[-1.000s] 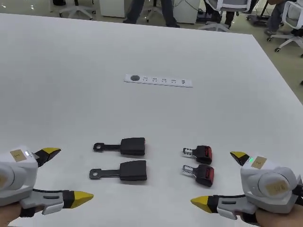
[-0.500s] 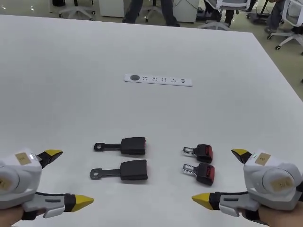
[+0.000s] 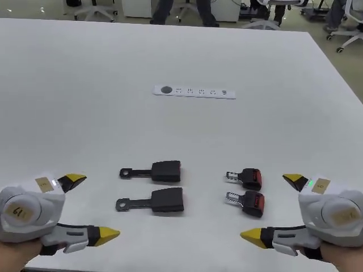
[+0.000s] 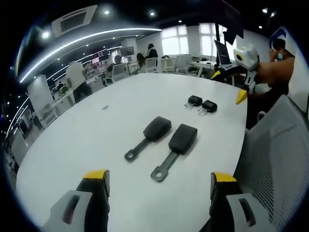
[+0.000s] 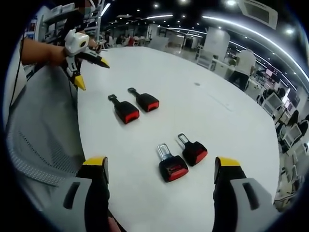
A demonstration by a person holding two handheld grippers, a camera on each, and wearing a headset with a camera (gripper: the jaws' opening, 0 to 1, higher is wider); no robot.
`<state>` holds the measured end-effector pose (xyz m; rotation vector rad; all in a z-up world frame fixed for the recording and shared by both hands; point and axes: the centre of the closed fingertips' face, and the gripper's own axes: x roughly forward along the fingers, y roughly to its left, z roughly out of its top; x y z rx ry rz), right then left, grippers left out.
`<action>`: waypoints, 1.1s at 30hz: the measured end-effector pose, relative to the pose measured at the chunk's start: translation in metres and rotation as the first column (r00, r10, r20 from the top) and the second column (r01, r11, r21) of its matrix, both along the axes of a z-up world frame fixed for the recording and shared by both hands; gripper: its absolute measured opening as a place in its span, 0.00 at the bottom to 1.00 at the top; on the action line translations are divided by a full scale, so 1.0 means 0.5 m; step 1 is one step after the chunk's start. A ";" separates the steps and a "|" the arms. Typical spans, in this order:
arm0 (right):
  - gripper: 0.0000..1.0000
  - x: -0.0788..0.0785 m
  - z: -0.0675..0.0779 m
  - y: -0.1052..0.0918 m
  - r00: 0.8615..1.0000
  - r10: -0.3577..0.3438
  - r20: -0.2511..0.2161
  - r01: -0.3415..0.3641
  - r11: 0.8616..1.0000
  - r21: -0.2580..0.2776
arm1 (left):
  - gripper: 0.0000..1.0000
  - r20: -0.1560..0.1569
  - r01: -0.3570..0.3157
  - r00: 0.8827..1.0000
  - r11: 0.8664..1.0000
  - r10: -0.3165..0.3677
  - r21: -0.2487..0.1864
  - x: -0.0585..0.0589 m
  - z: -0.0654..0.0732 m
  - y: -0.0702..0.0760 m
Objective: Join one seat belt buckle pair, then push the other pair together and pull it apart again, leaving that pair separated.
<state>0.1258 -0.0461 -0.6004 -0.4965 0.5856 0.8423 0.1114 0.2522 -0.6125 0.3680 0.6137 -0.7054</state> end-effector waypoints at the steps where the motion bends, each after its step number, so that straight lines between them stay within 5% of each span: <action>1: 0.90 0.001 -0.002 0.000 1.000 -0.001 -0.005 0.001 1.000 -0.002 | 0.87 -0.001 0.003 1.000 1.000 -0.003 0.003 0.004 0.003 -0.001; 11: 0.80 0.017 -0.004 0.015 0.998 0.062 0.004 -0.062 0.998 -0.008 | 0.77 -0.040 0.038 0.999 0.998 -0.036 0.055 0.025 -0.016 -0.012; 16: 0.69 0.031 -0.015 0.020 0.997 0.081 -0.014 -0.082 0.997 -0.007 | 0.74 -0.030 0.051 0.998 0.997 -0.049 0.053 0.046 -0.010 -0.040; 17: 0.68 0.036 -0.021 0.019 0.996 0.093 -0.013 -0.093 0.995 -0.019 | 0.73 -0.032 0.087 0.996 0.992 -0.084 0.088 0.048 -0.014 -0.046; 24: 0.61 0.048 -0.046 0.020 0.989 0.142 -0.039 -0.144 0.988 -0.056 | 0.64 -0.086 0.160 0.985 0.982 -0.152 0.101 0.063 -0.033 -0.083; 26: 0.61 0.051 -0.057 0.020 0.986 0.158 -0.049 -0.161 0.985 -0.069 | 0.64 -0.086 0.177 0.982 0.979 -0.168 0.097 0.066 -0.033 -0.097; 28: 0.61 0.051 -0.058 0.019 0.984 0.167 -0.055 -0.171 0.982 -0.079 | 0.60 -0.051 0.212 0.977 0.973 -0.208 0.089 0.073 -0.027 -0.112; 33: 0.60 0.051 -0.078 0.016 0.979 0.189 -0.080 -0.196 0.975 -0.102 | 0.58 -0.093 0.255 0.965 0.961 -0.246 0.104 0.073 -0.048 -0.142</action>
